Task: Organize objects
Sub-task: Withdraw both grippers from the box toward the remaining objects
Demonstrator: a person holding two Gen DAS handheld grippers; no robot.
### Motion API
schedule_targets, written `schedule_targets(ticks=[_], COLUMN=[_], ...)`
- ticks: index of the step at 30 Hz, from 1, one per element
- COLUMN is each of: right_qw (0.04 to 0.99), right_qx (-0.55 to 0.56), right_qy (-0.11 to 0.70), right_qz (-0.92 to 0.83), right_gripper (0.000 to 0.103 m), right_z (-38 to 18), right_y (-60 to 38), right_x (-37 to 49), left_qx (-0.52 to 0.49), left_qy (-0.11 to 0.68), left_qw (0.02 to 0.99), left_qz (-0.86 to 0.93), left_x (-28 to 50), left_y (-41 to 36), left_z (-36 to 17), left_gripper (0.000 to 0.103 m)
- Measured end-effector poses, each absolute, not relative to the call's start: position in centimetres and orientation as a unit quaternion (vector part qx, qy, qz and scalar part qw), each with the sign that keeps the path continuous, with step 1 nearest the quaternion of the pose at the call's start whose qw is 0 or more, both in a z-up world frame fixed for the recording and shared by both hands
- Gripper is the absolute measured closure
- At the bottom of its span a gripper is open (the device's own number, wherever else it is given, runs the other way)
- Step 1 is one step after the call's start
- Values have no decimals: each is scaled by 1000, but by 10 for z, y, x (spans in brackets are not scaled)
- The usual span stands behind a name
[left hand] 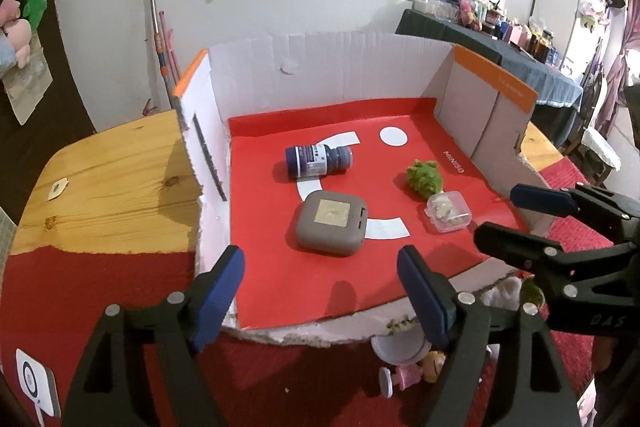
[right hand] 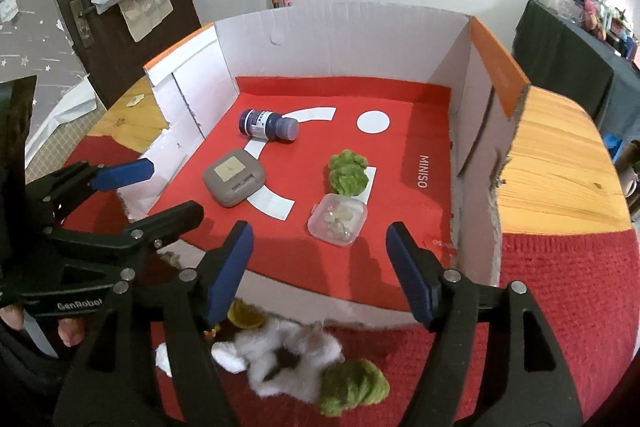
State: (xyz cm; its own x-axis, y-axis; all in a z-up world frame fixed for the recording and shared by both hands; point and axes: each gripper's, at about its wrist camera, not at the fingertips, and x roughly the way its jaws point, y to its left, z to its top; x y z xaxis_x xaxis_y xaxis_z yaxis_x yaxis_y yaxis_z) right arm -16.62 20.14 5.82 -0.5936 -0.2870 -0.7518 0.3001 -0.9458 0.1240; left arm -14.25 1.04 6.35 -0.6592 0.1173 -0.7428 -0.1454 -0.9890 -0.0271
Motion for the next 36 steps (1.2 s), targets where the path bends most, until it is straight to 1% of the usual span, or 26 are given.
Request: schedule_targets(ticks=[6, 9, 13, 18, 20, 36], right_qw=[163, 164, 163, 158, 158, 157], right_qx=[413, 410, 407, 401, 398, 394], right_qy=[-2, -7, -10, -13, -13, -19], right_qz=[-896, -897, -899, -902, -904, -906], right_gripper=[26, 26, 22, 20, 15, 12], right_z=[63, 64, 66, 68, 70, 71], right_y=[206, 207, 208, 210, 210, 212], right_x=[-155, -150, -142, -132, -128, -106], left_qx=[-406, -406, -404, -402, -399, -393], left_qy=[5, 0, -7, -3, 0, 3], left_qw=[72, 73, 71, 72, 77, 83], left_qz=[911, 911, 912, 913, 914, 916], left_x=[-134, -128, -121, -115, -110, -88], left_y=[8, 7, 5, 7, 10, 13], left_z=[65, 65, 65, 67, 68, 69], left_gripper=[16, 12, 8, 5, 2, 0])
